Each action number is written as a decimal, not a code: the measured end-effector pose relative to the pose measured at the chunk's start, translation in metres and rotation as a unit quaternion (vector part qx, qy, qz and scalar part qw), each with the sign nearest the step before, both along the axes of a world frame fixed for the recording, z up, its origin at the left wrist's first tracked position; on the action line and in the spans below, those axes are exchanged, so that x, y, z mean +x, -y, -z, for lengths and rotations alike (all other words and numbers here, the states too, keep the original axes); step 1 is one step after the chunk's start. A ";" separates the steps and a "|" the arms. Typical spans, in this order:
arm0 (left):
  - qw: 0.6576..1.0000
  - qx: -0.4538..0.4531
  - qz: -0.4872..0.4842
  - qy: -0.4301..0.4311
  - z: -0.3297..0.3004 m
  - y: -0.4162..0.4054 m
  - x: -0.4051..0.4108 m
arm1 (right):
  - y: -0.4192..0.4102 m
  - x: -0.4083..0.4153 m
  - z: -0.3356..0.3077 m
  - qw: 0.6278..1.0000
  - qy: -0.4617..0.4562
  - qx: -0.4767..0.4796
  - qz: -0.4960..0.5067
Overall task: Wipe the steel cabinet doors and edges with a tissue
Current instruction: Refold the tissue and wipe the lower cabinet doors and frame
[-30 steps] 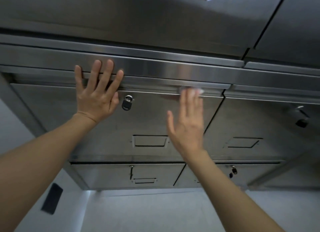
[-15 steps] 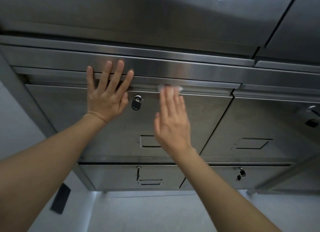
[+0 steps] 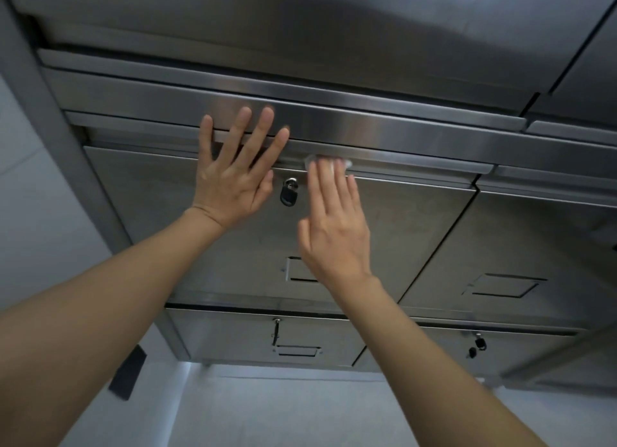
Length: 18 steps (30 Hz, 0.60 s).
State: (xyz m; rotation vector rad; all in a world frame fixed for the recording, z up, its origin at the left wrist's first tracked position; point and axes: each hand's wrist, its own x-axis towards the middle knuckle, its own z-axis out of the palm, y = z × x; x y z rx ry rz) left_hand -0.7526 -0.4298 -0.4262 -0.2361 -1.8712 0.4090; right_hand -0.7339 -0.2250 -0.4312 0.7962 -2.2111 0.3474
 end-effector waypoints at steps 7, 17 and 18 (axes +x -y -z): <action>0.986 0.159 -0.028 0.031 0.012 0.006 0.034 | -0.006 -0.004 0.002 1.000 -0.019 0.014 -0.006; 0.801 0.590 -0.059 -0.084 0.068 -0.020 0.019 | -0.004 -0.032 -0.036 0.955 -0.109 0.245 -0.125; 0.798 0.591 -0.050 -0.104 0.069 -0.020 0.013 | -0.019 -0.038 -0.044 0.943 -0.120 0.285 -0.126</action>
